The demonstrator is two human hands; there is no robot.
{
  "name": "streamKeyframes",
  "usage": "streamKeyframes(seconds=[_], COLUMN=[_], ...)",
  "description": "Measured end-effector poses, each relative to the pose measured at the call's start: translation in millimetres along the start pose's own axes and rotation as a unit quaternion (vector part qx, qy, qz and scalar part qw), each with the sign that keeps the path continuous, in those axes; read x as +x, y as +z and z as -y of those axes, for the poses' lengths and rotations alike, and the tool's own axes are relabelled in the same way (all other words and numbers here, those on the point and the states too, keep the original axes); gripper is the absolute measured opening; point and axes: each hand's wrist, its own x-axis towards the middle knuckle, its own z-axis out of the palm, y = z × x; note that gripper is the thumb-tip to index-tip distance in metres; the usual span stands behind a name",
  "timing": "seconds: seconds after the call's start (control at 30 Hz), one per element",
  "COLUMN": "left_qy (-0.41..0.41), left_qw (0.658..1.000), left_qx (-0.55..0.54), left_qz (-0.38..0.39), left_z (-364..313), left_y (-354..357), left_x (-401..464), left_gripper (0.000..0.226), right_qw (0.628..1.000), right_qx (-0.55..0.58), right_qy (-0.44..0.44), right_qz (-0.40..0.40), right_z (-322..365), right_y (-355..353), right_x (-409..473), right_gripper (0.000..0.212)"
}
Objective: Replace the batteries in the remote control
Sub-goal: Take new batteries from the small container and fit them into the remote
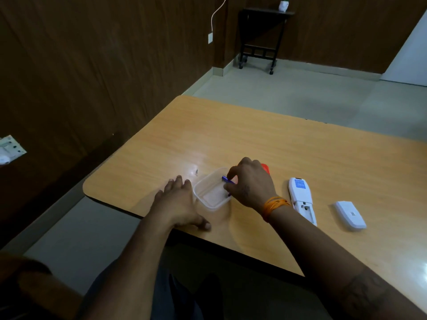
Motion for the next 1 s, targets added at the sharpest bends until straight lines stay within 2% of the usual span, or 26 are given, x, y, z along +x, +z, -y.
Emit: streamKeyframes(seconds=[0.2,0.53,0.67,0.77,0.83,0.93,1.0], left_qy=[0.015,0.025,0.021,0.015,0.016,0.021,0.06], left_qw=[1.0,1.0,1.0,0.999,0.998,0.993,0.979], left_qx=[0.01,0.012,0.005,-0.009,-0.009,-0.011,-0.009], left_qz=[-0.001,0.004,-0.002,-0.032,-0.055,-0.118,-0.197], left_z=[4,4,3,-2,-8,-20,-33], left_y=[0,-3,-3,-1,0,0,0], left_x=[4,1,-1,-6,-10,-19,-28], left_gripper=[0.147,0.146,0.146,0.148,0.148,0.143,0.129], right_qw=[0.997,0.999,0.997,0.982,0.958,0.923,0.908], right_qx=[-0.07,-0.021,0.072,0.189,0.28,0.376,0.409], right_qy=[0.03,0.032,0.021,0.0,-0.009,0.016,0.035], right_qz=[-0.008,0.032,0.034,-0.028,-0.068,-0.079,-0.087], right_z=[16,17,9,2,-3,-14,-25], right_y=[6,11,6,1,-3,-11,-19], right_x=[22,25,21,7,-8,-33,-49], right_gripper=[0.024,0.025,0.021,0.014,0.008,0.002,0.004])
